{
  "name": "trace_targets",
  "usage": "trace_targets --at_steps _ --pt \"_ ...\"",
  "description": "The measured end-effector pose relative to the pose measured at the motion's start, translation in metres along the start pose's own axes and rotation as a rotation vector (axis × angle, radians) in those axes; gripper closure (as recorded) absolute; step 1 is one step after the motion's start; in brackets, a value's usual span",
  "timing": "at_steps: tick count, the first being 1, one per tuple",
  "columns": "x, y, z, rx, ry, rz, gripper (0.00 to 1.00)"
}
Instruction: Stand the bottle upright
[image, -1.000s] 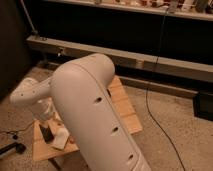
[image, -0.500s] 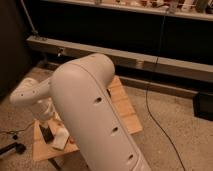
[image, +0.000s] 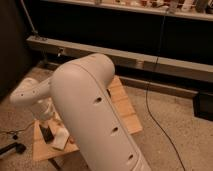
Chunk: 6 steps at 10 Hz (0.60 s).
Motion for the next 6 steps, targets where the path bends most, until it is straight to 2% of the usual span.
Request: trace_targets --at_steps 2,4,6 --pt "-0.004 0.006 0.006 -0.044 0.003 -0.043 0.35" --pt "-0.007 0.015 0.009 -0.109 0.006 -0.162 0.35" --pt "-0.008 0.016 0.004 -0.169 0.008 -0.315 0.35"
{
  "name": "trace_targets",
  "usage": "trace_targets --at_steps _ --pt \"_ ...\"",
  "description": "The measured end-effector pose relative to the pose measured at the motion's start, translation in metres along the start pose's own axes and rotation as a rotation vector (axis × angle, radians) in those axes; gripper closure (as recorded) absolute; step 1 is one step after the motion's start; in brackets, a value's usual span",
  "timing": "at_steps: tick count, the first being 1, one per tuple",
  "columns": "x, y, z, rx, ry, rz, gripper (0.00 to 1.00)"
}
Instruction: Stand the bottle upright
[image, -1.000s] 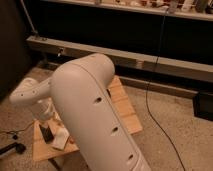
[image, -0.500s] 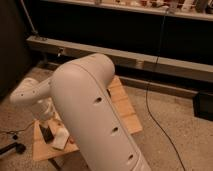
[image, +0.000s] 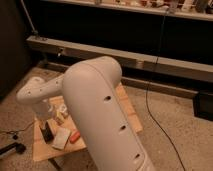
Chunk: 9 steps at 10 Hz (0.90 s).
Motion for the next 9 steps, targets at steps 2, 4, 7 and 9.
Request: trace_targets --at_steps 2,4,7,9 --pt "0.000 -0.005 -0.021 -0.078 -0.008 -0.223 0.35" --pt "-0.002 -0.016 -0.047 -0.141 -0.037 -0.401 0.35" --pt "-0.002 -0.023 -0.064 -0.179 -0.063 -0.531 0.35" --pt "-0.001 -0.023 -0.067 -0.168 -0.058 -0.637 0.35"
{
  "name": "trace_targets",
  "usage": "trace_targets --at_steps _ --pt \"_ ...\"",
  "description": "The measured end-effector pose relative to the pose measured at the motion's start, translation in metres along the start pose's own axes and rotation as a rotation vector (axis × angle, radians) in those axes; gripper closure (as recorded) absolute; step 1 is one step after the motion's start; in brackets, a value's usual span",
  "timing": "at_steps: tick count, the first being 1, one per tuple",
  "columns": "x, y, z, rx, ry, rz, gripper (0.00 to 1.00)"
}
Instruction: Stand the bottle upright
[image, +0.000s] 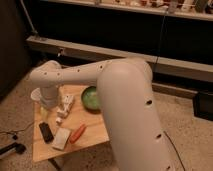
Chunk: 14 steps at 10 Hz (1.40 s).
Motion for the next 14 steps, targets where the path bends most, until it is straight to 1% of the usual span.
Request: trace_targets --at_steps 1,2,3,5,7,9,11,12,13,14 --pt "0.001 0.002 0.002 0.006 0.020 -0.060 0.35" --pt "0.002 0.008 0.008 0.011 0.069 -0.181 0.35" --pt "0.002 0.014 0.013 0.006 0.103 -0.270 0.35" --pt "0.005 0.024 0.024 -0.022 0.176 -0.466 0.35" --pt "0.007 0.027 0.027 -0.033 0.199 -0.527 0.35" --pt "0.007 0.027 0.028 -0.037 0.203 -0.545 0.35" --pt "0.006 0.026 0.030 -0.031 0.204 -0.619 0.35" --pt "0.003 0.026 0.031 -0.029 0.203 -0.720 0.35" --pt "0.003 0.027 0.030 -0.034 0.206 -0.795 0.35" --pt "0.002 0.026 0.029 -0.043 0.212 -0.898 0.35"
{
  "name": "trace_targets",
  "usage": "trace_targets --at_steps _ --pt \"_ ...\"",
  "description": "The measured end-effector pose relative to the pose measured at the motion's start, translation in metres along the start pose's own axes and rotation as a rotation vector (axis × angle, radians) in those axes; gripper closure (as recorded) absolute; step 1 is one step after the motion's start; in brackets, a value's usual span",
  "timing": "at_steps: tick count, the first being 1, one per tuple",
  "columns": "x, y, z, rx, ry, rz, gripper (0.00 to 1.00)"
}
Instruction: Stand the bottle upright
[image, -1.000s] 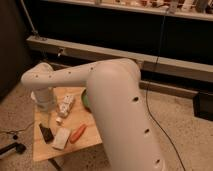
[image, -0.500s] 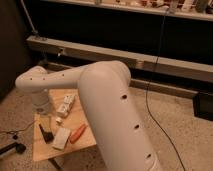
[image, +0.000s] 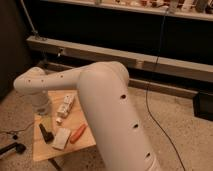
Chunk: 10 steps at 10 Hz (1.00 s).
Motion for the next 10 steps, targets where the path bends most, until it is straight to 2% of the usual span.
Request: trace_targets --at_steps 1,2,3,5,7,8,10 --pt "0.000 -0.001 -0.002 -0.001 0.005 -0.097 0.35" --pt "0.000 -0.002 -0.002 -0.002 0.009 -0.146 0.35" --pt "0.000 -0.002 -0.003 -0.002 0.011 -0.187 0.35" --pt "0.000 -0.001 -0.002 -0.001 0.018 -0.223 0.35" --pt "-0.003 -0.008 0.000 0.038 0.033 -0.293 0.35" --pt "-0.009 -0.016 -0.001 0.091 0.054 -0.407 0.35" --pt "-0.017 -0.022 -0.006 0.142 0.068 -0.584 0.35"
